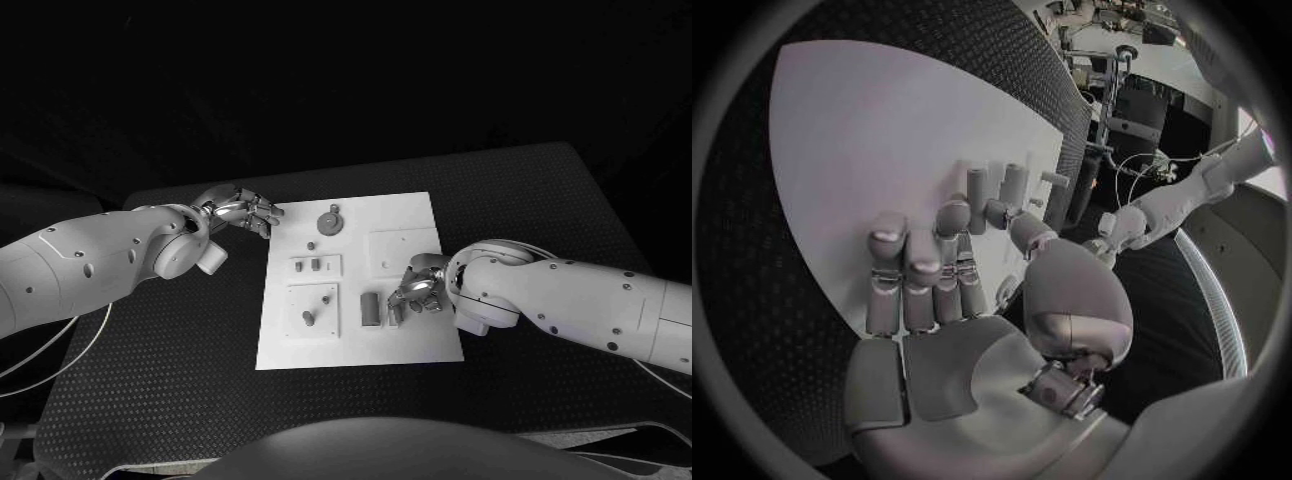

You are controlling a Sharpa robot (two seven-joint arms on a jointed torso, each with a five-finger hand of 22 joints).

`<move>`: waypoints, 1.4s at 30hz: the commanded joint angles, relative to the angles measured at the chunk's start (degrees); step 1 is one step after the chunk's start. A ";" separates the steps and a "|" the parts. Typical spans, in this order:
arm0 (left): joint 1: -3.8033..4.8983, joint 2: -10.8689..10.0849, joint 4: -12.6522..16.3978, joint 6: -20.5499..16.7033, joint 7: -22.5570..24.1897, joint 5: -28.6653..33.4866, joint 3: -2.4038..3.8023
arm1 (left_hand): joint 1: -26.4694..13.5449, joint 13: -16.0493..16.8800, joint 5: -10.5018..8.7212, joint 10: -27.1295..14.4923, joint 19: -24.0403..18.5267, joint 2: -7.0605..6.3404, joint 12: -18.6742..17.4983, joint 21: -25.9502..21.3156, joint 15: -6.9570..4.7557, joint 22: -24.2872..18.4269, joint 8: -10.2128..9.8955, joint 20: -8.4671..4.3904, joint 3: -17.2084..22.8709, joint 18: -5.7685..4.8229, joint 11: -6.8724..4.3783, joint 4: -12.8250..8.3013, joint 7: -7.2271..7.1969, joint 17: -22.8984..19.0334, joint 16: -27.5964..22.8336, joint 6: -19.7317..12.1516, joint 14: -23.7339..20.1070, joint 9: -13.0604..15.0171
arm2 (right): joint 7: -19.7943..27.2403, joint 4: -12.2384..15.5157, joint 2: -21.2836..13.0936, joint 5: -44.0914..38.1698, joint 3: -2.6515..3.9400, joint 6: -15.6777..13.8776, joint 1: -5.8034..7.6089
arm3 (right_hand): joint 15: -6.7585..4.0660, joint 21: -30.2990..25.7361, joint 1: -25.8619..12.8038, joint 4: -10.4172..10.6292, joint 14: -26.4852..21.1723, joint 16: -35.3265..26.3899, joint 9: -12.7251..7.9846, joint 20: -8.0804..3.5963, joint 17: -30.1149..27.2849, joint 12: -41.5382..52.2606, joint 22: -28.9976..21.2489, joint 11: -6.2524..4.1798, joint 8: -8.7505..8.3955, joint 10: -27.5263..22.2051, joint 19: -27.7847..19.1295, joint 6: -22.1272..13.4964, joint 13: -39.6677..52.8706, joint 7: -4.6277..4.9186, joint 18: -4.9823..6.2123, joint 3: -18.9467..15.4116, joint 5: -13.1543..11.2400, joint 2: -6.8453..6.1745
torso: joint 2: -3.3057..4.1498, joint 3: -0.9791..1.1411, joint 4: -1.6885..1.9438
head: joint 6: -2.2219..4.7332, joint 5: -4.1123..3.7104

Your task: Assemble the parts on the task board

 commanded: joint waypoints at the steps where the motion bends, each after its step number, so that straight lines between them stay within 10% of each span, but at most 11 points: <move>1: 0.04 0.09 0.07 0.60 0.46 -0.09 0.02 | -0.61 0.09 0.16 -0.16 -0.36 0.02 0.13 0.32 0.04 0.04 0.27 -0.01 -0.21 -0.28 0.10 -0.01 -0.04 0.06 -0.35 -0.36 -0.25 -0.07 | 0.21 0.77 0.13 -0.06 -0.21 1.07 -0.43 | -0.70 0.11 2.23 -3.81 0.46 -0.07 0.08 -0.07 -0.07 0.26 0.81 -0.10 -0.26 0.05 0.07 -0.50 -0.08 0.48 2.60 4.05 0.47 2.53 | 0.00 0.00 0.04 | 0.00 0.04; 24: 0.04 0.11 0.04 0.31 0.68 -0.09 0.02 | -0.66 0.11 0.16 -0.17 -0.37 0.04 0.13 0.33 0.04 0.04 0.30 0.00 -0.22 -0.28 0.10 0.00 -0.04 0.08 -0.37 -0.39 -0.25 -0.08 | 0.24 0.62 0.31 0.37 -0.20 0.75 -0.55 | -0.68 -0.08 1.55 -3.68 0.32 -0.21 -0.04 -0.05 -0.12 0.20 0.66 -0.02 -0.25 -0.16 0.07 -0.64 -0.17 0.56 2.60 3.57 -0.70 1.88 | -0.01 0.00 0.00 | 0.00 -0.06; 42: 0.04 0.07 0.03 0.43 0.42 -0.09 0.02 | -0.68 0.13 0.16 -0.14 -0.35 0.04 0.14 0.34 0.03 0.05 0.34 -0.01 -0.22 -0.28 0.09 0.00 -0.04 0.11 -0.37 -0.38 -0.22 -0.08 | 0.70 0.56 0.29 0.47 -0.20 0.31 -0.55 | -0.54 -1.25 -1.31 4.57 0.00 -0.81 -0.78 -0.37 -0.37 0.29 -0.05 0.25 -0.50 -1.02 0.71 -1.74 -0.46 0.86 2.60 3.06 -1.20 -7.05 | -0.01 -0.03 -0.01 | 0.00 0.05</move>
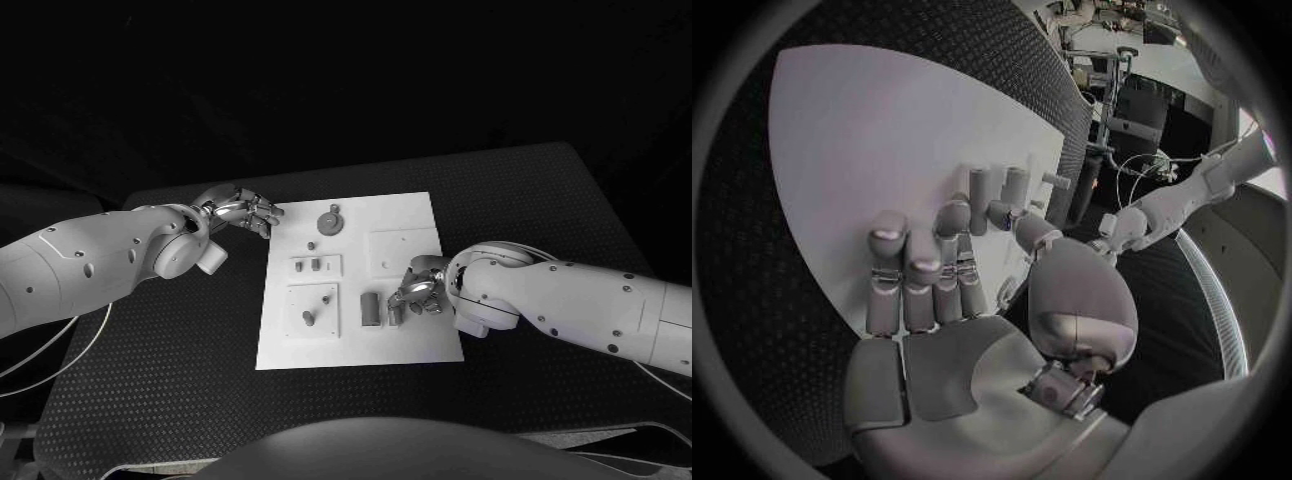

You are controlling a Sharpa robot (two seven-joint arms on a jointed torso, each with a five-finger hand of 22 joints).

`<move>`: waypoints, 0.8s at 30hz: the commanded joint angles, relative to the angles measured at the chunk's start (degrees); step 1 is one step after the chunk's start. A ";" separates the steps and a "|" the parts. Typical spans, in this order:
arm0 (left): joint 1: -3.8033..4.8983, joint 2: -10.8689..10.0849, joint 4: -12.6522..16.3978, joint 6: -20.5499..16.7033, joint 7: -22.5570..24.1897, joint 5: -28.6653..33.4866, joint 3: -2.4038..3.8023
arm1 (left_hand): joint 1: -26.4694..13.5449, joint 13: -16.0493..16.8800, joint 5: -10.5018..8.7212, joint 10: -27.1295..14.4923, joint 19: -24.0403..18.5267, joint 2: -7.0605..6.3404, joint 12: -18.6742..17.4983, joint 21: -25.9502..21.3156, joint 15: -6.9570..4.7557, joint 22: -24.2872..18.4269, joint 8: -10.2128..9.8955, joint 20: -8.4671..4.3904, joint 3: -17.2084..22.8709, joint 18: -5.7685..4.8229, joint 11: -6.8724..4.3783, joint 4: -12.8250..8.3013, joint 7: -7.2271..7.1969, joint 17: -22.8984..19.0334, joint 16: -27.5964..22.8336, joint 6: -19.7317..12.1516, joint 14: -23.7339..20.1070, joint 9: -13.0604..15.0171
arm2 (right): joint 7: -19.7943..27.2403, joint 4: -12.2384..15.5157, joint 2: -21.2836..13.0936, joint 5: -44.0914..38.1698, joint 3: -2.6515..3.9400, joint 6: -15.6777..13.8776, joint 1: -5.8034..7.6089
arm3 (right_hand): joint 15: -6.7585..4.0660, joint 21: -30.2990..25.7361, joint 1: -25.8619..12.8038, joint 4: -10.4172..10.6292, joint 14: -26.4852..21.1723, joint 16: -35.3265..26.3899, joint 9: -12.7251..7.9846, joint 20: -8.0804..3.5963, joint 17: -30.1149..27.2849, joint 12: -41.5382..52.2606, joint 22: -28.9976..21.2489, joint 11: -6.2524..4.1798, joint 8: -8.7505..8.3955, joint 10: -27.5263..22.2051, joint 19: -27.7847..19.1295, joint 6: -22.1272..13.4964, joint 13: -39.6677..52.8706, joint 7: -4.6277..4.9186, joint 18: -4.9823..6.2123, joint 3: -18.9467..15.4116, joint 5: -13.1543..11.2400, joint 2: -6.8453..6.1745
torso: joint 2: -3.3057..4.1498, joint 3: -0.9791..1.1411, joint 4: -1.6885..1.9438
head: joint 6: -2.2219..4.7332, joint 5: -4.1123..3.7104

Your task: Assemble the parts on the task board

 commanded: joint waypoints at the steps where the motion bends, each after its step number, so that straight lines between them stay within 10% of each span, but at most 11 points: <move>1: 0.04 0.07 0.12 0.47 0.40 -0.07 0.02 | -0.68 0.05 0.16 -0.14 -0.35 0.04 0.14 0.34 0.03 0.05 0.34 -0.01 -0.22 -0.28 0.09 0.00 -0.05 0.07 -0.37 -0.39 -0.22 -0.09 | 1.15 0.32 0.32 0.55 -0.15 0.55 -0.35 | -0.41 -0.27 -0.09 0.94 0.11 -0.37 -0.14 -0.18 -0.09 0.31 -0.04 0.04 -0.22 -0.43 0.45 -1.52 -0.10 1.03 2.61 -0.05 -0.27 -1.06 | 0.00 -0.02 -0.01 | 0.00 0.03; 24: 0.04 0.03 0.11 0.60 0.16 -0.07 0.02 | -0.68 0.07 0.15 -0.15 -0.36 0.00 0.14 0.34 0.03 0.05 0.36 -0.01 -0.23 -0.28 0.09 -0.04 -0.04 0.10 -0.38 -0.41 -0.22 -0.10 | 2.11 0.33 0.32 0.76 -0.15 0.48 -0.35 | -0.18 -0.63 0.69 5.66 -0.34 -0.65 -0.53 -0.34 -0.12 0.57 0.16 0.33 -0.41 -1.43 0.08 -2.55 -0.06 1.34 2.61 -0.05 -0.34 -4.96 | 0.00 0.03 -0.02 | 0.00 0.12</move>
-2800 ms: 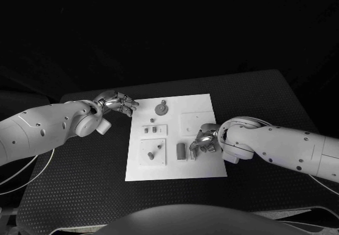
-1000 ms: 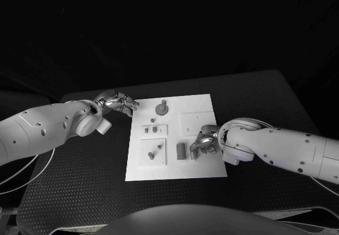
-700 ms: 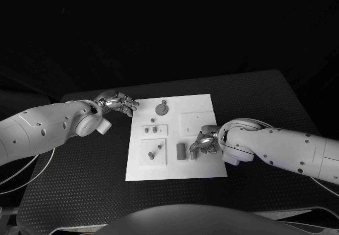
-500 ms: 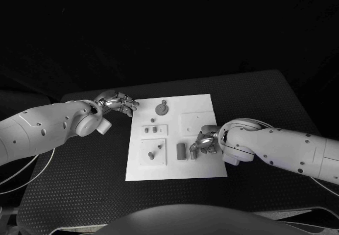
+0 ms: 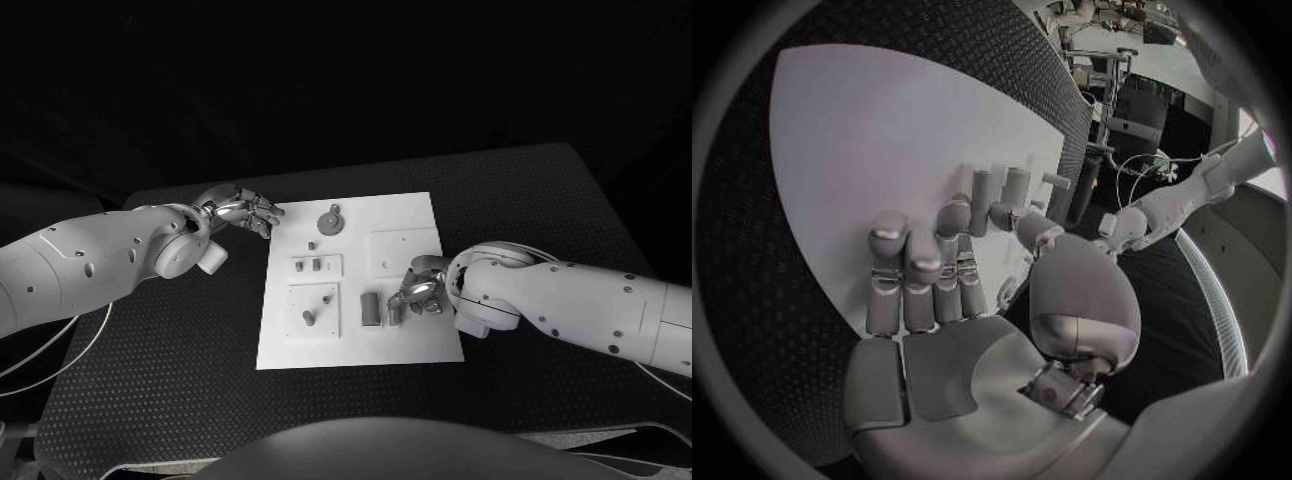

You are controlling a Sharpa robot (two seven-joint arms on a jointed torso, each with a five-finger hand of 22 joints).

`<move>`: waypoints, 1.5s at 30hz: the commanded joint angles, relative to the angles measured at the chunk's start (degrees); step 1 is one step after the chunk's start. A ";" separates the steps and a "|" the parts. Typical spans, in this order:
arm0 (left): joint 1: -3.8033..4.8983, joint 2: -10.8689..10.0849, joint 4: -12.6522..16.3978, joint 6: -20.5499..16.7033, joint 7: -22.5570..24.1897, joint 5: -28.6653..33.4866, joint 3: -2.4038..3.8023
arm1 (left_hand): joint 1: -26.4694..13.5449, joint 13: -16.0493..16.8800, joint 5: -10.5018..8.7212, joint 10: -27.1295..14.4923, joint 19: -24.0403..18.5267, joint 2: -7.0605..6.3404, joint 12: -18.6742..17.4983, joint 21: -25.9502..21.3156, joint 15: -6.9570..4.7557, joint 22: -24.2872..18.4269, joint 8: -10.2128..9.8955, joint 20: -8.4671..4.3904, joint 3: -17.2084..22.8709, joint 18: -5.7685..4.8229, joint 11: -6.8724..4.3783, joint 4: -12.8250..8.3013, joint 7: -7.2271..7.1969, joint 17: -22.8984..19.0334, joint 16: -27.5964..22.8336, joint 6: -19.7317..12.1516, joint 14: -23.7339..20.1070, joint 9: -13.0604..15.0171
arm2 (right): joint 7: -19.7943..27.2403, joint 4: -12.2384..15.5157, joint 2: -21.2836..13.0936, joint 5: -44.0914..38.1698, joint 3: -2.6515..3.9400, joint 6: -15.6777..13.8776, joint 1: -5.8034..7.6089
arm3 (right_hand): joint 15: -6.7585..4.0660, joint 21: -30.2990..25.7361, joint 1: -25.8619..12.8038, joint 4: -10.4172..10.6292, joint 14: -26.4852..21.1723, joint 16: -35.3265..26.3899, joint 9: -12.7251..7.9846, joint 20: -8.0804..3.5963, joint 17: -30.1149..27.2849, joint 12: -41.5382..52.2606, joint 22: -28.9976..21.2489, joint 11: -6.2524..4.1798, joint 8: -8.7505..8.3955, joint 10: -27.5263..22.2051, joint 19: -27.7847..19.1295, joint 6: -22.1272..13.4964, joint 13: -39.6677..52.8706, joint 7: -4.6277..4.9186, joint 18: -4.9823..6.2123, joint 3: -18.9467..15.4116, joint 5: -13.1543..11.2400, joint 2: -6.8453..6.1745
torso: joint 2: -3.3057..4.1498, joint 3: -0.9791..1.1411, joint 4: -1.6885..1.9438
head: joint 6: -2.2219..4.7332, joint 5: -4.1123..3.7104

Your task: Assemble the parts on the task board

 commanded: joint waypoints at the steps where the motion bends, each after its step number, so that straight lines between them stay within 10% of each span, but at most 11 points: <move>1: 0.04 0.05 0.08 0.58 0.26 -0.05 0.02 | -0.68 0.08 0.15 -0.15 -0.36 0.00 0.14 0.34 0.03 0.05 0.36 -0.01 -0.23 -0.27 0.09 -0.04 -0.04 0.06 -0.38 -0.41 -0.22 -0.10 | 1.96 0.37 0.38 0.76 -0.11 0.52 -0.33 | -0.24 -0.31 -0.10 0.55 -0.35 -0.21 -0.09 -0.25 -0.07 0.37 0.17 0.13 -0.20 -0.43 -0.20 -2.17 -0.02 1.57 2.61 -0.07 -0.13 -0.65 | 0.00 0.02 -0.01 | 0.00 0.00; 24: 0.04 0.10 -0.04 0.70 0.14 -0.05 0.02 | -0.74 0.10 0.14 -0.15 -0.35 -0.05 0.14 0.35 0.03 0.05 0.38 -0.01 -0.26 -0.27 0.09 -0.03 -0.04 0.08 -0.39 -0.44 -0.20 -0.11 | 2.70 0.38 0.25 1.12 -0.11 0.39 -0.33 | -0.22 -0.45 -2.21 2.88 -0.80 -0.14 -0.05 -0.37 0.08 0.77 0.53 0.16 0.01 -1.09 -0.88 -2.70 0.11 1.59 2.61 -5.80 -0.08 -0.96 | 0.01 0.00 -0.01 | 0.00 0.01; 25: 0.04 0.10 -0.04 0.71 0.14 -0.05 0.02 | -0.74 0.10 0.14 -0.15 -0.35 -0.05 0.14 0.35 0.03 0.05 0.38 -0.01 -0.26 -0.27 0.09 -0.03 -0.04 0.08 -0.39 -0.45 -0.20 -0.11 | 2.74 0.38 0.24 1.20 -0.11 0.34 -0.33 | 0.17 -1.19 -2.19 3.40 -1.38 -0.24 -0.06 -0.52 0.19 0.43 0.46 0.61 -0.23 -1.68 -2.29 -3.23 0.05 0.45 2.32 -1.83 10.45 -3.19 | 0.01 0.00 0.00 | 0.00 0.00; 26: 0.04 0.11 -0.04 0.73 0.14 -0.05 0.02 | -0.74 0.10 0.14 -0.15 -0.35 -0.05 0.14 0.35 0.03 0.05 0.38 -0.01 -0.26 -0.27 0.09 -0.03 -0.03 0.08 -0.39 -0.45 -0.19 -0.11 | 2.78 0.37 0.24 1.22 -0.11 0.39 -0.33 | -0.27 0.23 -4.48 5.13 -0.94 0.47 0.53 -0.83 0.51 1.24 0.80 0.78 0.55 -0.52 -0.65 -2.31 0.45 2.10 1.64 -0.56 30.04 -3.18 | 0.02 0.01 0.00 | 0.00 0.00; 28: 0.04 0.11 -0.04 0.72 0.13 -0.05 0.02 | -0.75 0.11 0.13 -0.15 -0.35 -0.06 0.14 0.36 0.03 0.05 0.38 -0.01 -0.27 -0.27 0.09 -0.04 -0.03 0.09 -0.39 -0.45 -0.19 -0.11 | 2.87 0.37 0.23 1.24 -0.11 0.44 -0.33 | -0.17 0.17 -2.63 4.39 -0.72 0.14 0.57 -0.94 0.18 1.03 0.58 0.21 0.45 -1.07 -0.42 -2.96 0.32 1.64 2.61 -5.23 28.53 -0.61 | 0.02 0.02 0.00 | 0.00 0.01; 45: 0.03 0.15 -0.10 0.78 0.14 -0.05 0.02 | -0.77 0.12 0.13 -0.16 -0.33 -0.06 0.14 0.36 0.02 0.05 0.39 -0.02 -0.28 -0.26 0.09 -0.03 -0.03 0.11 -0.39 -0.47 -0.17 -0.12 | 3.47 1.60 -0.77 0.67 -0.09 0.51 -0.32 | -0.35 -0.24 -1.20 7.83 -0.71 0.02 0.17 -0.70 0.08 1.15 0.60 0.03 0.58 -1.11 -0.75 -2.76 -0.06 1.47 2.61 -7.75 14.68 -1.07 | 0.01 -0.02 0.01 | 0.00 0.02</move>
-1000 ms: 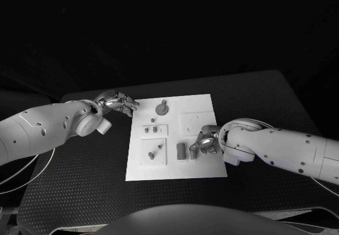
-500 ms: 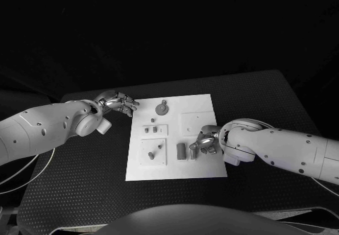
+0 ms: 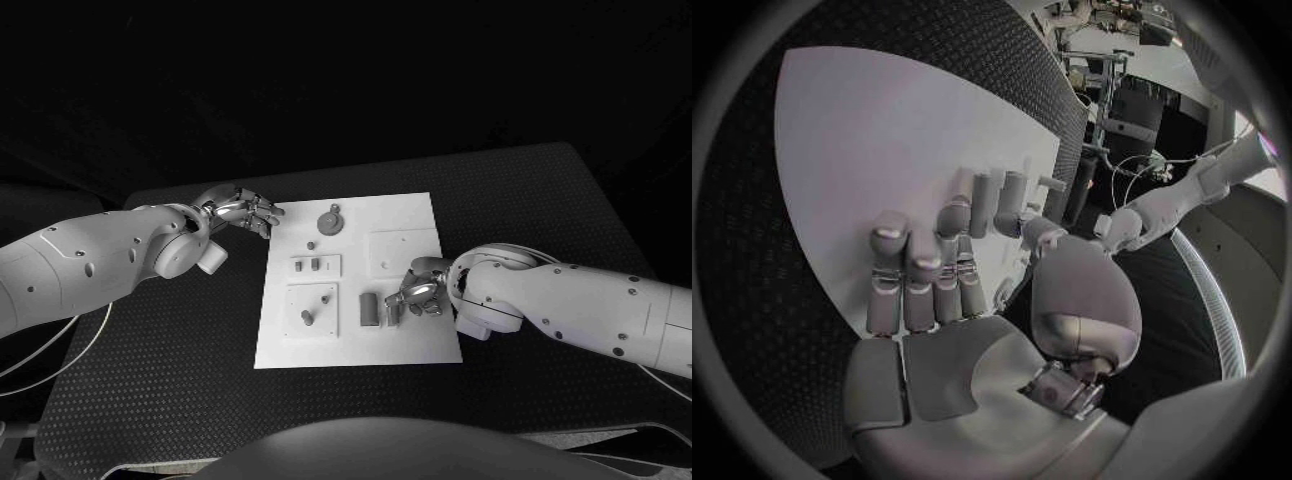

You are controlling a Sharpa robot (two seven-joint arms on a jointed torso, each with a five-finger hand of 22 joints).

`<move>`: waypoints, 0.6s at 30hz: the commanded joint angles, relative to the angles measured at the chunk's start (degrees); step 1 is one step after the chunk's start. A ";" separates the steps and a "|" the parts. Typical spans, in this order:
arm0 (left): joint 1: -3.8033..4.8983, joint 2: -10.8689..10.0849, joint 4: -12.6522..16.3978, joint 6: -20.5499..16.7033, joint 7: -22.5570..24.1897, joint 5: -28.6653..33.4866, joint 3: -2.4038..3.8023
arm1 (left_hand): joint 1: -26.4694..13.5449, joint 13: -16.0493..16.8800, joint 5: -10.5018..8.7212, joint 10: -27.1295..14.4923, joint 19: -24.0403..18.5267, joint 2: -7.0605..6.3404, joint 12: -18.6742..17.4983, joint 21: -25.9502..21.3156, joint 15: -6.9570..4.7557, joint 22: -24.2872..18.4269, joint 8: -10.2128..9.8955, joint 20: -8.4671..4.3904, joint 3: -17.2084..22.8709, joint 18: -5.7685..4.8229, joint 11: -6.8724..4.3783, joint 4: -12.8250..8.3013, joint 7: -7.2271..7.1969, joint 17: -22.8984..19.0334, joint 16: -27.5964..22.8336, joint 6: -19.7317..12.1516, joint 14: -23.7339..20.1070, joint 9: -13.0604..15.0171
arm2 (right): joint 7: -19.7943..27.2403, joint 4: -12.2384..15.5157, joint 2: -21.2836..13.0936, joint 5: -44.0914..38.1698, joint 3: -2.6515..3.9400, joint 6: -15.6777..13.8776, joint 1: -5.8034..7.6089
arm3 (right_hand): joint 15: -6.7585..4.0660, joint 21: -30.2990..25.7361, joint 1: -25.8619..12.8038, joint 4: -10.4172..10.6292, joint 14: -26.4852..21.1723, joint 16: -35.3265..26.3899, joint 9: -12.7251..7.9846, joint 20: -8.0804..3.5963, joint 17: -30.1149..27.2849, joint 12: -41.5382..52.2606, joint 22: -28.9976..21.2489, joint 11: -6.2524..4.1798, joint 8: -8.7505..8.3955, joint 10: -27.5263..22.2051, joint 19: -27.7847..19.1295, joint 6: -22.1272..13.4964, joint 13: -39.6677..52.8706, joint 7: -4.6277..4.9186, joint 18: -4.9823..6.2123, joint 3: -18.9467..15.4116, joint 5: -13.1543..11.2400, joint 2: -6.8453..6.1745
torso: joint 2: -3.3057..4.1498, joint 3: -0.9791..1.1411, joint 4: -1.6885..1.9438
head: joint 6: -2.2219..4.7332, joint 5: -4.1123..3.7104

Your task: Assemble the parts on the task board

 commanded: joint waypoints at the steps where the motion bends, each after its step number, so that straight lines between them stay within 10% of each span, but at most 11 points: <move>1: 0.03 0.09 0.05 0.72 0.30 -0.05 0.02 | -0.54 0.09 0.13 -0.16 -0.33 0.17 0.14 0.36 0.02 0.05 0.39 -0.02 -0.28 -0.26 0.09 -0.04 -0.03 0.08 -0.39 -0.48 -0.17 -0.07 | 2.13 0.78 -0.02 0.37 -0.04 0.49 -0.18 | -0.38 -0.26 0.81 0.57 0.15 -0.29 -0.05 -0.09 -0.04 0.32 0.61 -0.29 0.20 0.01 0.17 -1.14 -0.11 1.31 2.69 -0.06 -1.83 -0.08 | 0.00 -0.04 0.01 | 0.00 0.04; 8: 0.03 0.10 0.04 0.81 0.24 -0.05 0.02 | -0.55 0.09 0.13 -0.16 -0.33 0.16 0.14 0.36 0.02 0.05 0.40 -0.02 -0.28 -0.26 0.09 -0.04 -0.03 0.09 -0.39 -0.49 -0.16 -0.08 | 2.24 1.44 -0.51 -0.59 -0.02 0.53 -0.17 | -0.41 -0.35 1.32 1.33 0.09 -0.31 -0.20 -0.15 -0.02 0.37 0.67 -0.31 0.24 -0.06 0.03 -1.14 -0.25 1.28 2.69 -0.39 -7.81 -0.40 | 0.00 -0.04 0.00 | 0.00 0.05; 9: 0.03 0.10 0.03 0.83 0.20 -0.05 0.02 | -0.55 0.10 0.13 -0.16 -0.33 0.16 0.14 0.37 0.02 0.05 0.40 -0.02 -0.28 -0.26 0.09 -0.04 -0.03 0.09 -0.39 -0.49 -0.16 -0.08 | 2.25 1.42 -0.54 -0.71 -0.02 0.53 -0.17 | 0.19 0.53 -1.90 -0.31 0.13 0.13 0.19 0.03 0.23 0.70 1.10 -0.98 0.46 0.05 0.34 -1.28 0.05 1.71 2.30 -8.05 -21.83 -2.85 | 0.00 -0.04 0.01 | 0.00 0.05; 10: 0.03 0.10 0.03 0.83 0.19 -0.05 0.02 | -0.55 0.10 0.13 -0.16 -0.33 0.16 0.14 0.37 0.02 0.05 0.40 -0.02 -0.29 -0.26 0.09 -0.04 -0.02 0.09 -0.39 -0.50 -0.16 -0.08 | 2.26 1.41 -0.57 -0.78 -0.02 0.52 -0.17 | 1.06 -0.24 1.58 0.41 0.05 0.02 0.27 -0.75 0.18 0.39 0.62 -1.00 0.37 -0.05 -0.04 -1.54 -0.10 0.04 2.69 -3.53 -34.81 0.44 | -0.01 -0.04 0.01 | 0.00 0.05; 11: 0.03 0.10 0.02 0.84 0.19 -0.05 0.02 | -0.55 0.10 0.12 -0.16 -0.33 0.15 0.14 0.37 0.02 0.05 0.40 -0.02 -0.29 -0.26 0.09 -0.04 -0.02 0.09 -0.39 -0.50 -0.16 -0.08 | 2.27 1.43 -0.61 -0.81 -0.02 0.52 -0.17 | 0.30 -0.81 1.61 1.85 -0.15 -0.19 0.31 -0.93 0.10 0.16 0.34 0.08 0.51 -0.18 -0.51 -1.20 -0.23 0.97 2.69 -2.06 -44.61 -0.37 | -0.01 -0.04 0.01 | 0.00 0.07; 18: 0.03 0.10 0.01 0.84 0.19 -0.05 0.02 | -0.58 0.10 0.12 -0.17 -0.33 0.14 0.14 0.37 0.02 0.05 0.40 -0.02 -0.30 -0.26 0.09 -0.04 -0.02 0.10 -0.39 -0.52 -0.16 -0.08 | 2.35 1.34 -0.74 -1.11 -0.01 0.38 -0.17 | -0.57 -0.89 2.24 2.74 -0.18 -0.32 0.06 -0.87 0.03 0.17 0.36 -0.48 0.31 -0.13 -0.49 -1.31 -0.29 1.12 2.69 -1.30 -44.02 -1.49 | -0.01 -0.02 0.02 | 0.00 0.10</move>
